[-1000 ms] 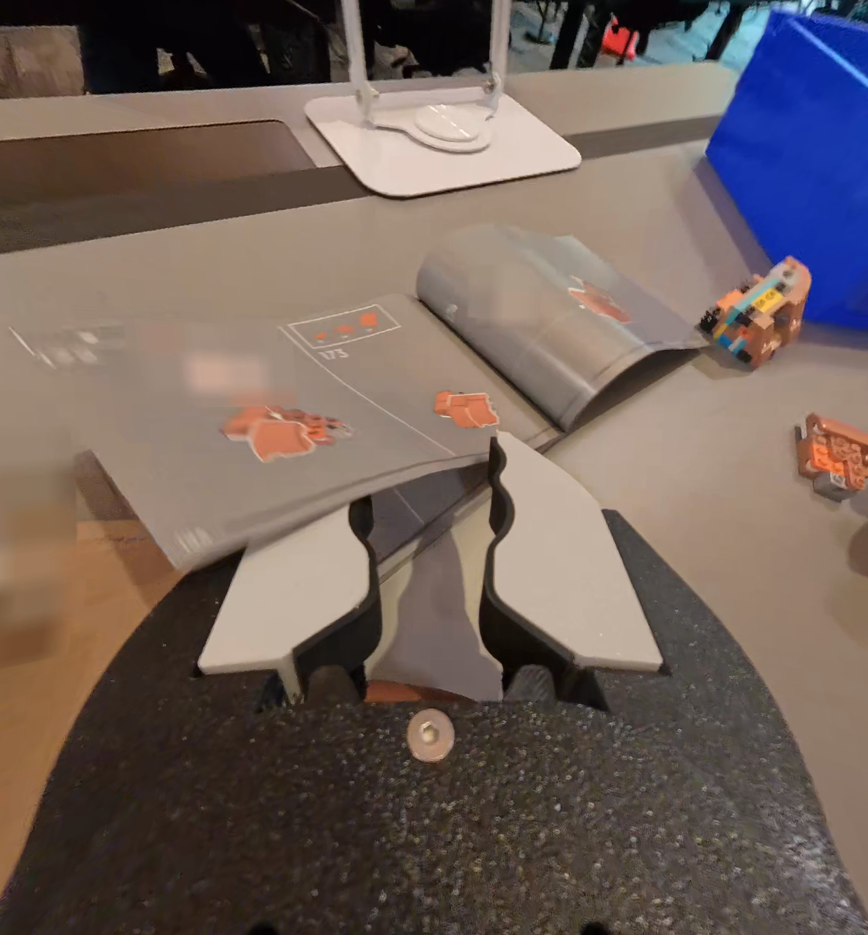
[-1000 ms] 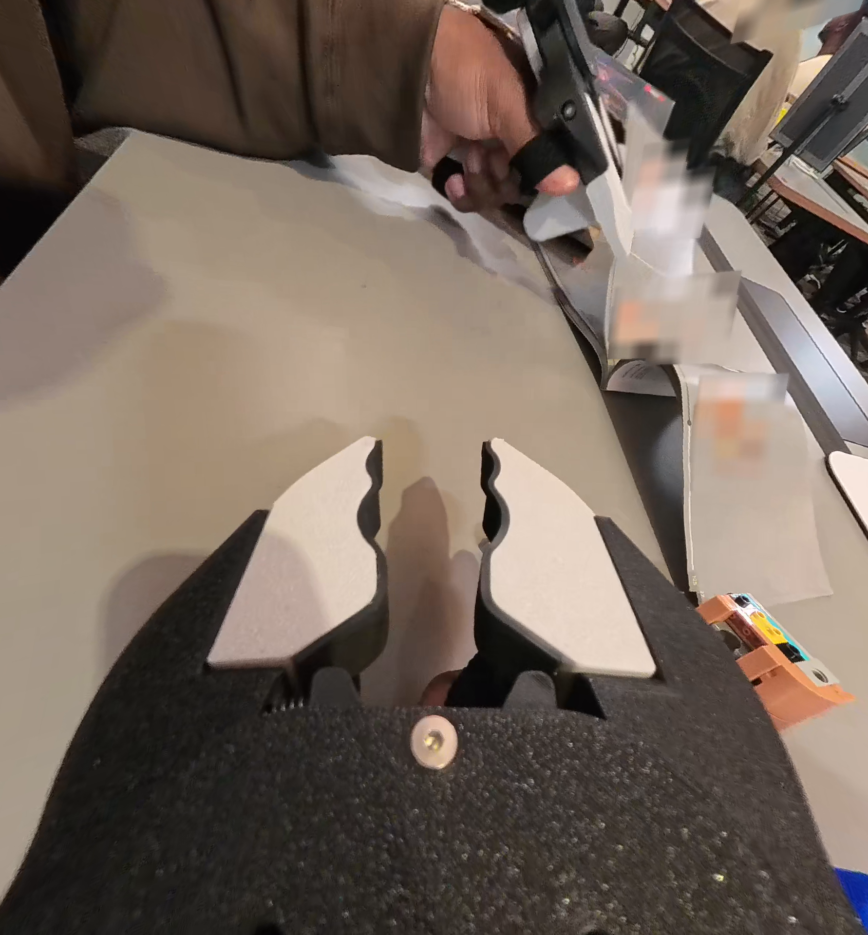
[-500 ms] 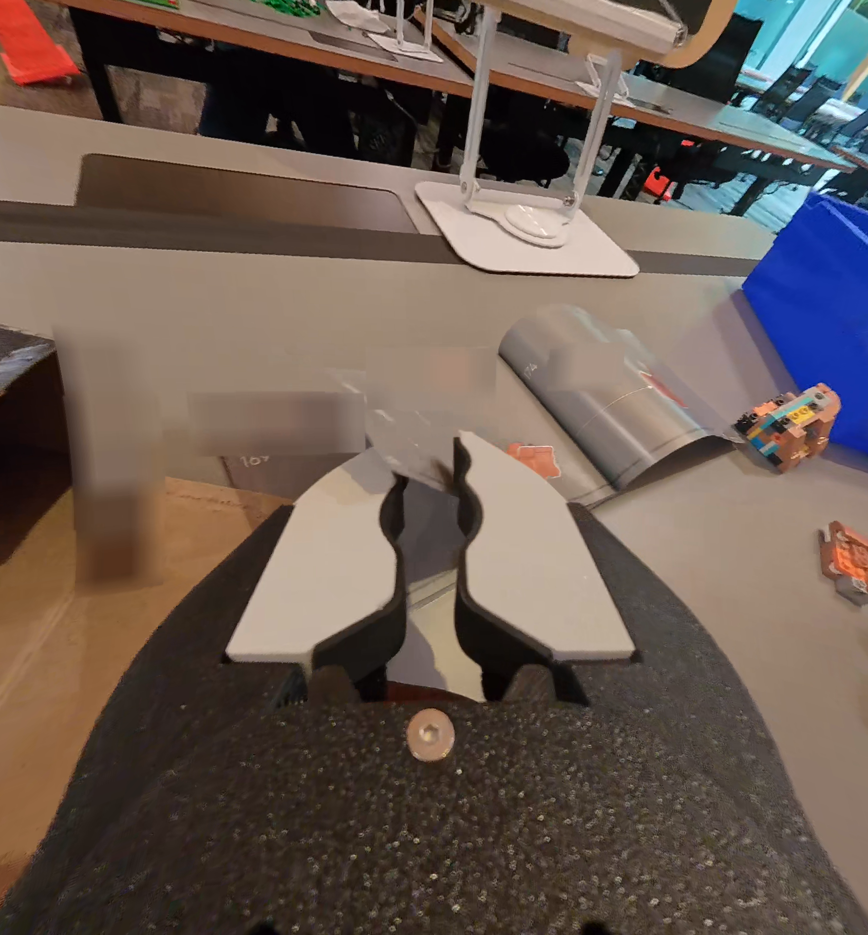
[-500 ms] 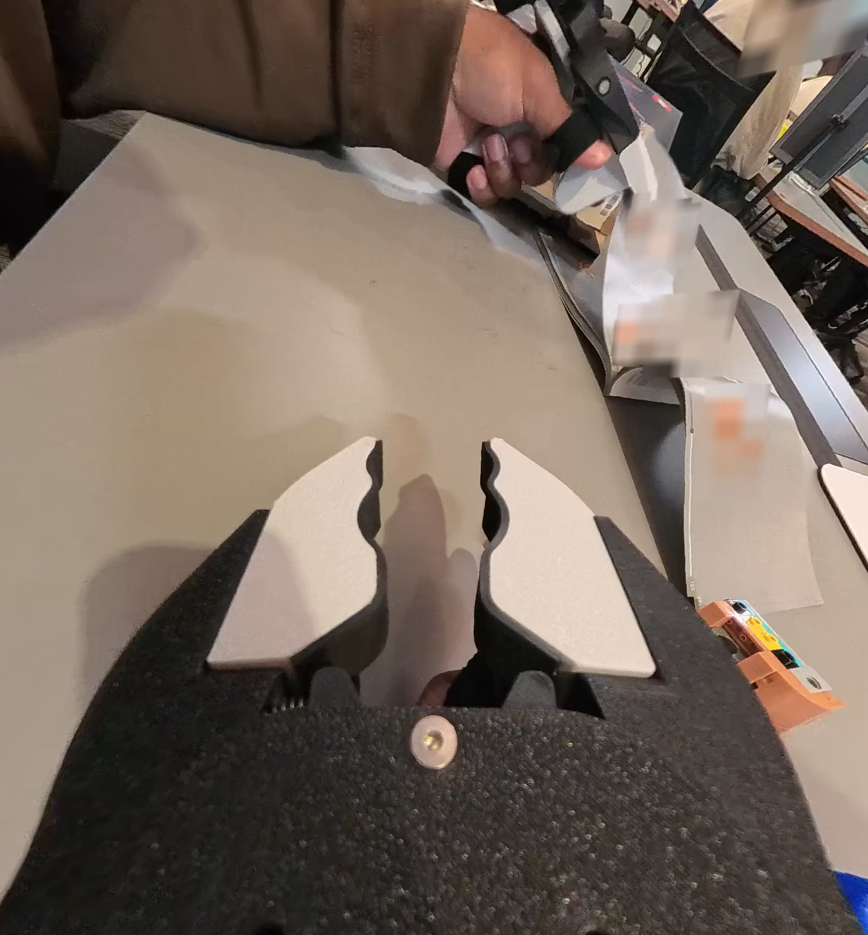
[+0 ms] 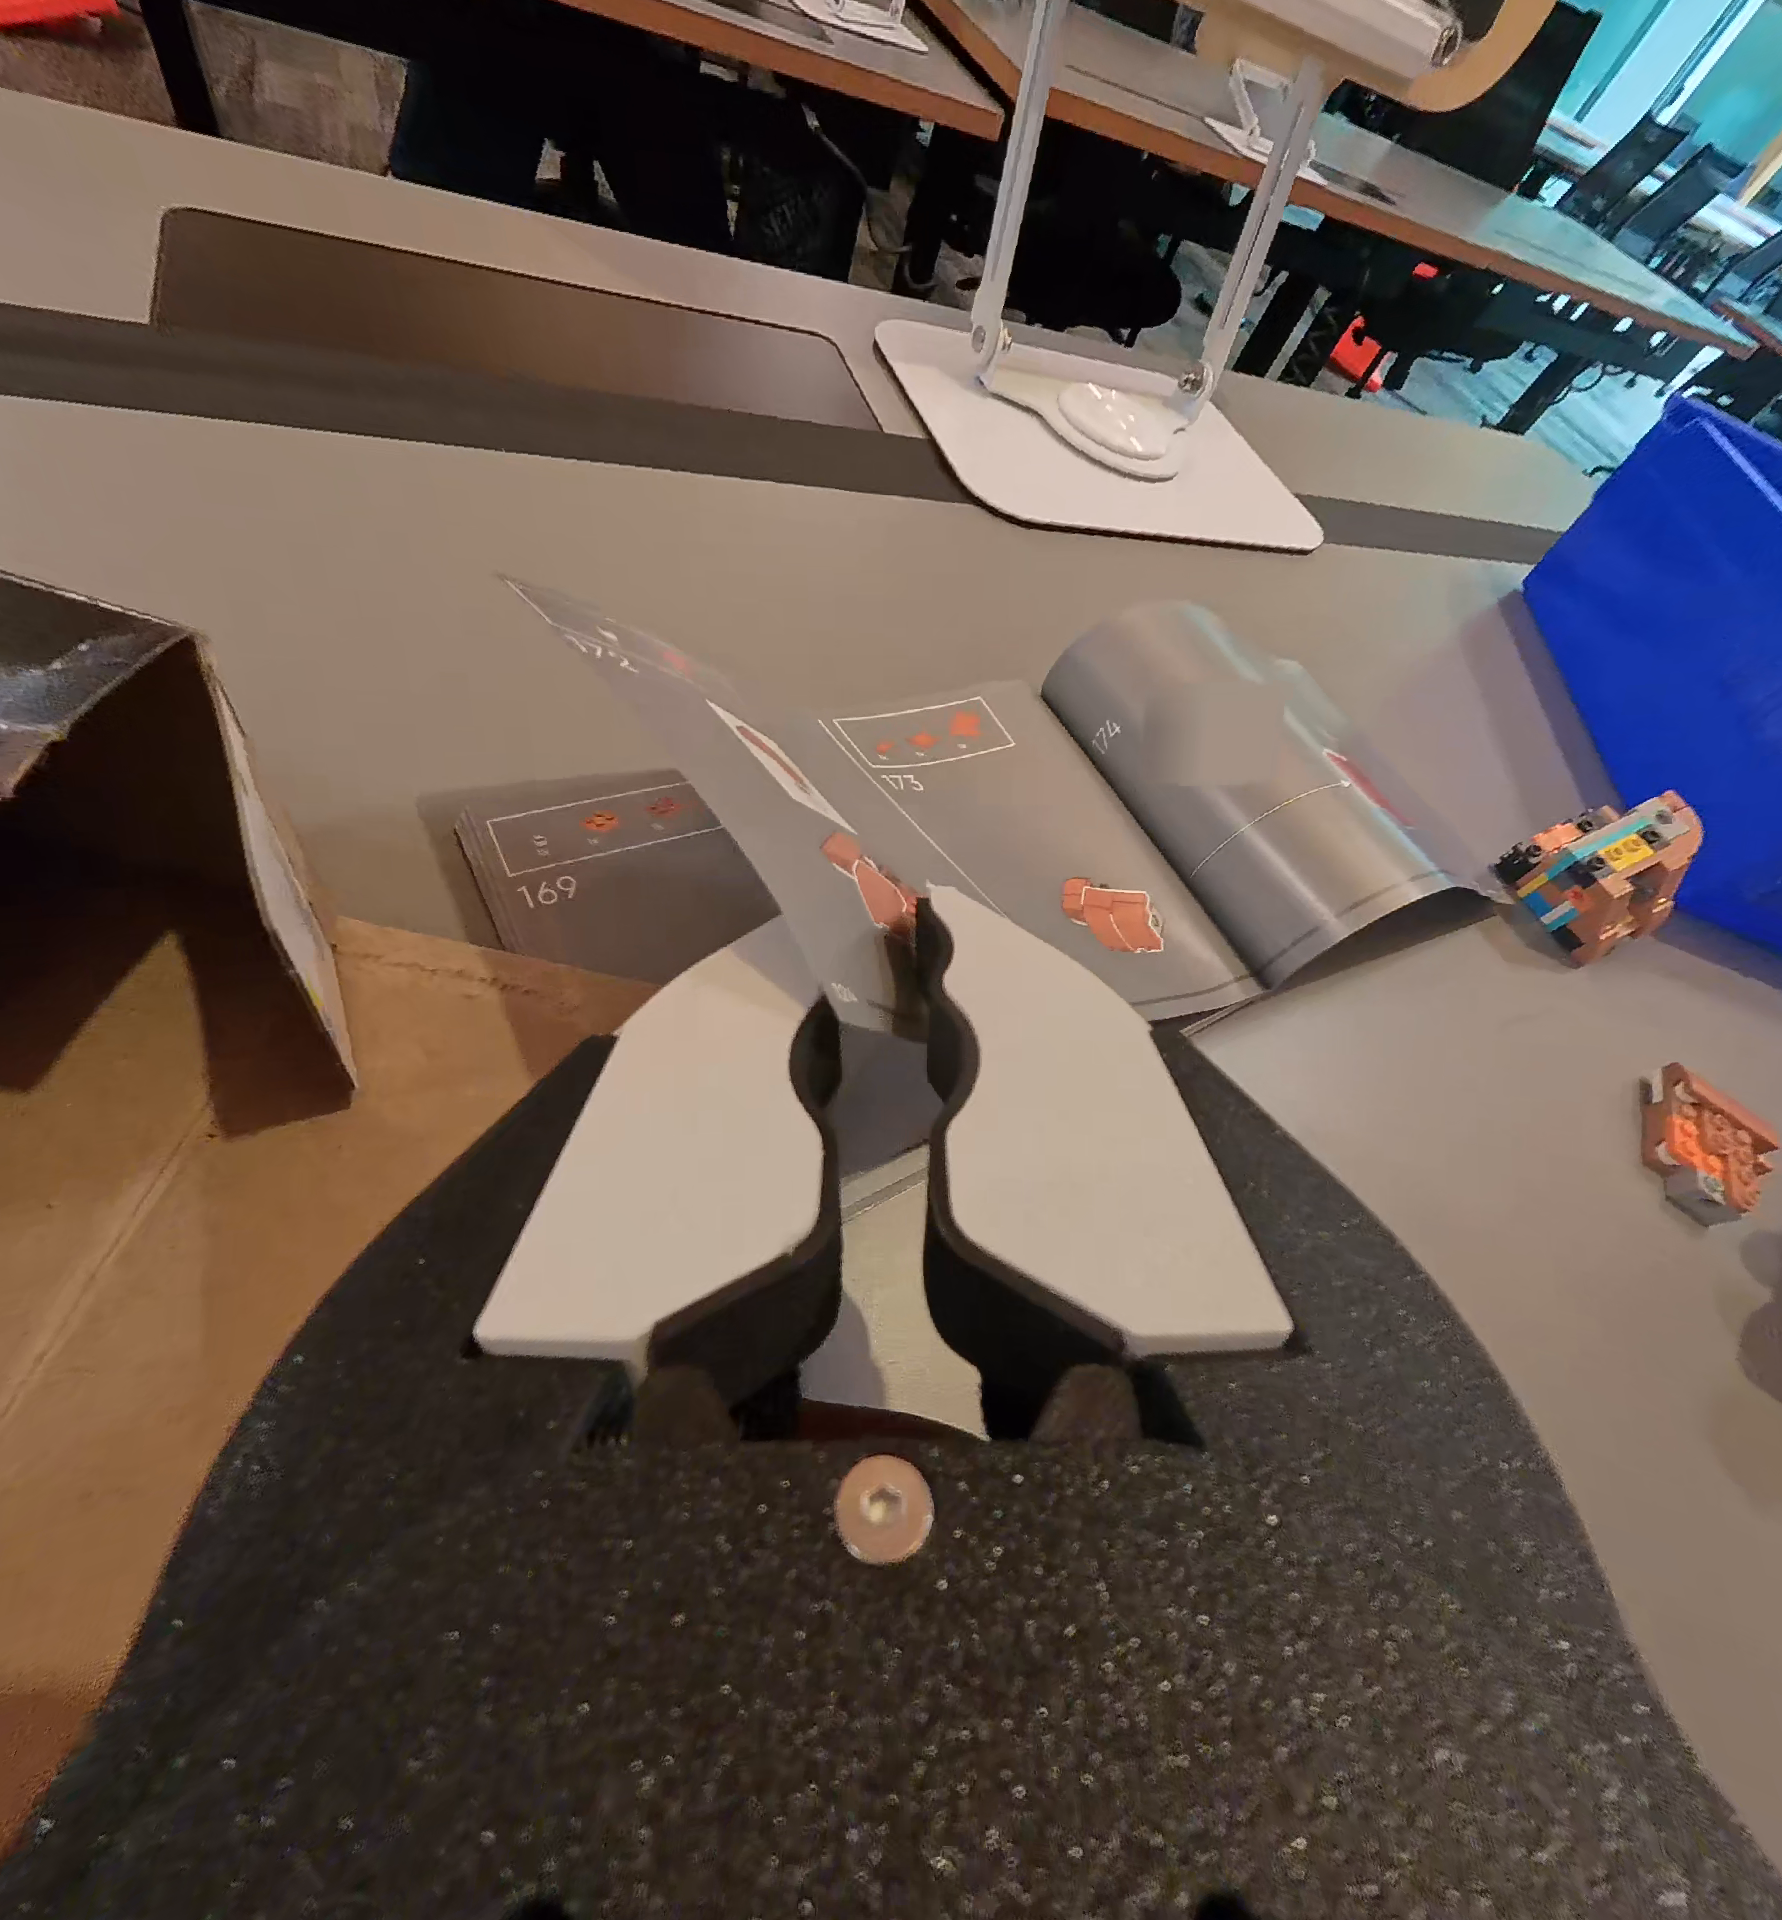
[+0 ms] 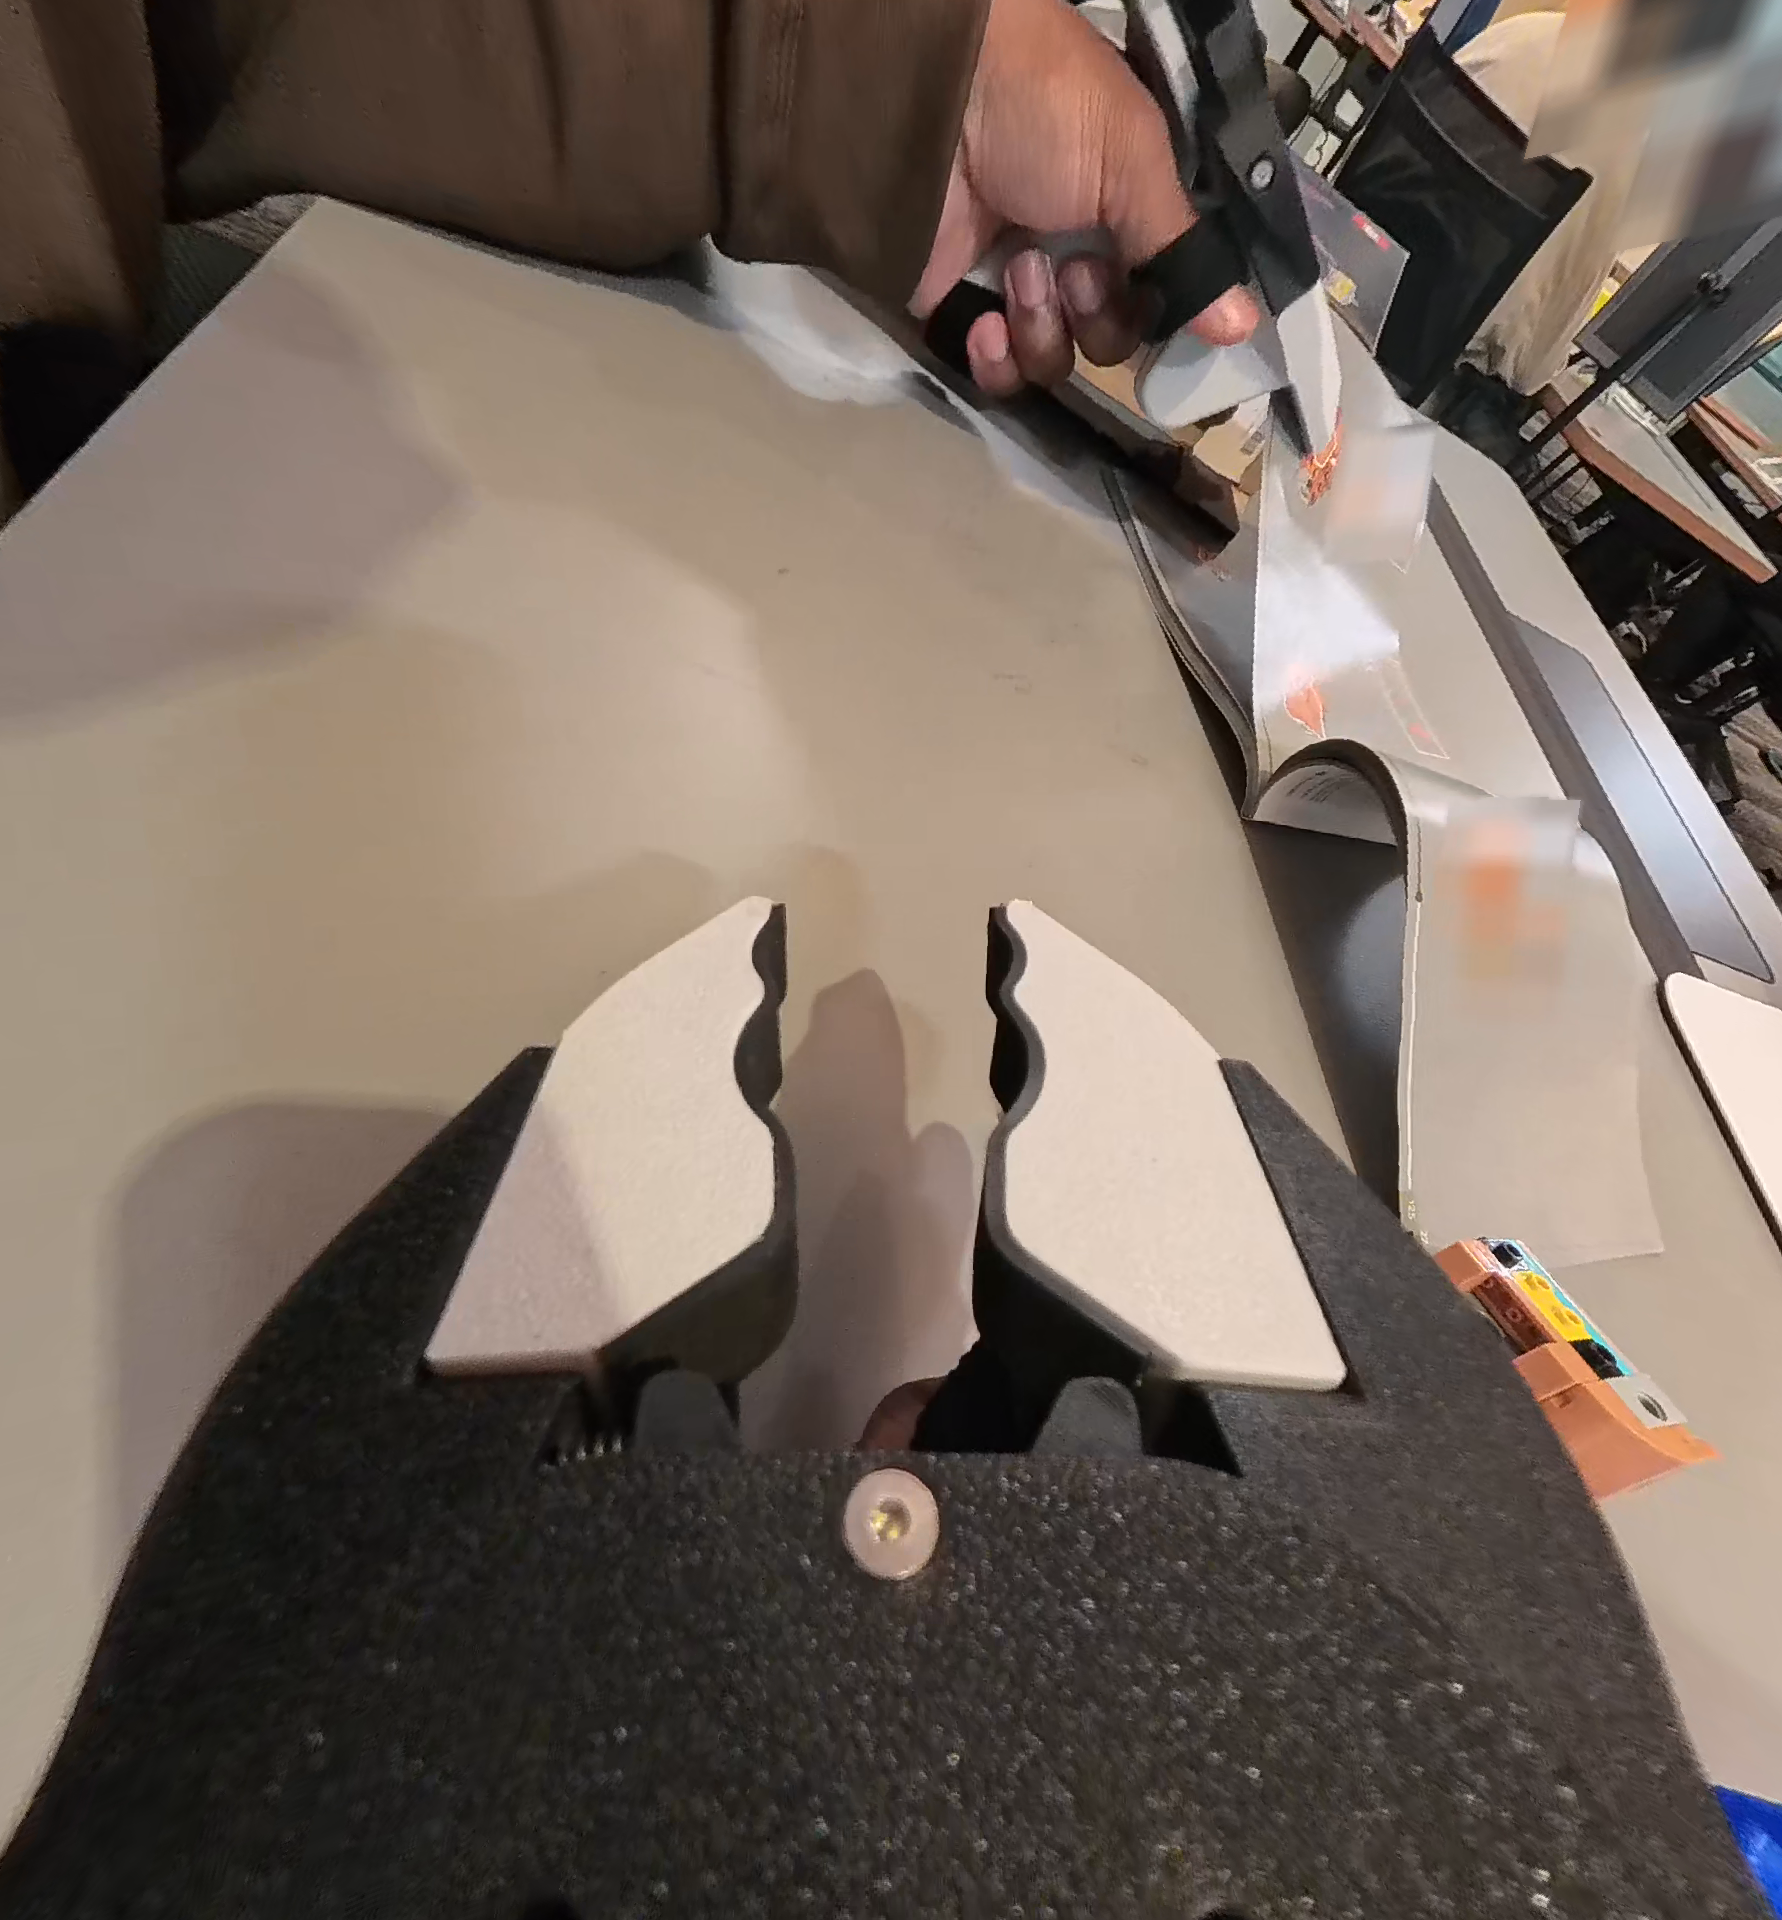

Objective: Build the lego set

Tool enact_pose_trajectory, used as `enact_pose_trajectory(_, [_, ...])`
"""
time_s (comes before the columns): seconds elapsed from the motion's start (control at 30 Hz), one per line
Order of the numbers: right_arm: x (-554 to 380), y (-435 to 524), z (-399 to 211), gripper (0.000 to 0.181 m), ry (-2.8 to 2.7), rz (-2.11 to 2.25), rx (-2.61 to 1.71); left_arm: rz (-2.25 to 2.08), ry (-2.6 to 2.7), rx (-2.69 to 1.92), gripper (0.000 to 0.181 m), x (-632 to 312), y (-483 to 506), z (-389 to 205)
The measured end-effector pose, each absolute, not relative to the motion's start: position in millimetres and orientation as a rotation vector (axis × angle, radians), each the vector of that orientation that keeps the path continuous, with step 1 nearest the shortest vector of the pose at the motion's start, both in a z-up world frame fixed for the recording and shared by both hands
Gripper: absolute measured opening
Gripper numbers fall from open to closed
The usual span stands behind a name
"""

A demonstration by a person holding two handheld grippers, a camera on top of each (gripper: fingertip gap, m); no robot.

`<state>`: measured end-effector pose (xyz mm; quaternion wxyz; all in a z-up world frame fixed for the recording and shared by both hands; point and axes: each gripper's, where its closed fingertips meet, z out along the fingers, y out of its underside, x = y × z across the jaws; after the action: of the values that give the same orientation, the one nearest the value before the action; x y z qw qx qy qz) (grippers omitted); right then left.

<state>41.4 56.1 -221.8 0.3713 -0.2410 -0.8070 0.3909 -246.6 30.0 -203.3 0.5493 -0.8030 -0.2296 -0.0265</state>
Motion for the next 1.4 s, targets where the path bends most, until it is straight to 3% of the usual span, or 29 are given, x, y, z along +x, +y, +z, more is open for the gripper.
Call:
enact_pose_trajectory(0.4, [7, 50, -204, 0.036, -1.923, 0.746, -0.668, -0.263, -0.727, -1.803, 0.011, -255, 26, -208])
enact_pose_trajectory(0.8, [-135, 27, -208, 0.036, -1.885, 0.143, -0.727, -0.386, -0.765, -1.726, 0.008, -251, 26, -200])
enact_pose_trajectory(1.4, [-223, 26, -220, 0.035, -1.801, 0.137, -0.879, -0.599, -0.779, -1.586, 0.0, -244, 27, -182])
